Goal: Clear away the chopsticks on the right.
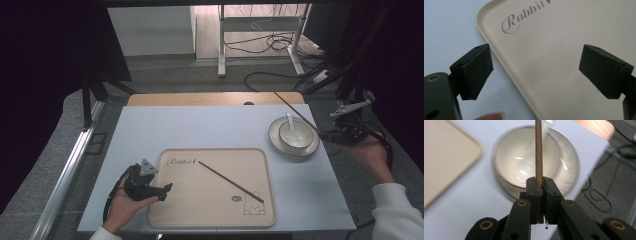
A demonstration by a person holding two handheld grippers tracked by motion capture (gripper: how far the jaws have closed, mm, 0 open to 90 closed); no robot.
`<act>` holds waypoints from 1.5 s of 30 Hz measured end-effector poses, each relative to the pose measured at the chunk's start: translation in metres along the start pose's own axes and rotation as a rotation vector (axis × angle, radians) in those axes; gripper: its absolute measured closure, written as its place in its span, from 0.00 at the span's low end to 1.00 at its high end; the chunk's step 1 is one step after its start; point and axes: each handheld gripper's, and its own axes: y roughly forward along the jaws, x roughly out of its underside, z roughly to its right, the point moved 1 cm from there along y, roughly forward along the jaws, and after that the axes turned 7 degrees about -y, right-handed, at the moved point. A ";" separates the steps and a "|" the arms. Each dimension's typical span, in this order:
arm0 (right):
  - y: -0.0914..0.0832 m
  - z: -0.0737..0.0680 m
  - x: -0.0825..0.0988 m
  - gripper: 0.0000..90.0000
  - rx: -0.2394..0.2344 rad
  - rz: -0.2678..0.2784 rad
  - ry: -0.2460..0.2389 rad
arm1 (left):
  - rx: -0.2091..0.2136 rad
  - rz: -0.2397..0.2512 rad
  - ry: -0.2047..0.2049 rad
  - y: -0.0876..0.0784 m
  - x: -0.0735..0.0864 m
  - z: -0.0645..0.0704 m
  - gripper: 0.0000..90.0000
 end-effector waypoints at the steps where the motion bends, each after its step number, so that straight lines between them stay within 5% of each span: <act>1: -0.001 -0.003 -0.001 0.93 -0.002 0.003 -0.008 | 0.000 0.000 0.000 0.000 0.000 0.000 0.13; 13: 0.018 -0.088 -0.018 0.93 -0.133 0.007 -0.156 | 0.000 0.009 -0.002 -0.002 0.000 0.001 0.13; 23: 0.061 -0.166 -0.024 0.92 -0.231 -0.134 -0.284 | -0.002 0.012 0.001 -0.004 -0.001 0.001 0.13; 29: 0.085 -0.186 -0.021 0.92 -0.239 -0.241 -0.277 | 0.005 0.017 -0.004 -0.005 -0.001 0.000 0.13; 35: 0.095 -0.198 -0.019 0.90 -0.275 -0.265 -0.282 | 0.006 0.012 -0.001 -0.004 0.000 0.000 0.13; 38: 0.098 -0.203 -0.018 0.80 -0.299 -0.281 -0.302 | 0.003 0.015 -0.006 -0.006 0.001 -0.001 0.13; 45: 0.088 -0.211 -0.054 0.66 -0.337 -0.102 -0.326 | -0.013 0.025 -0.022 -0.008 0.002 -0.004 0.13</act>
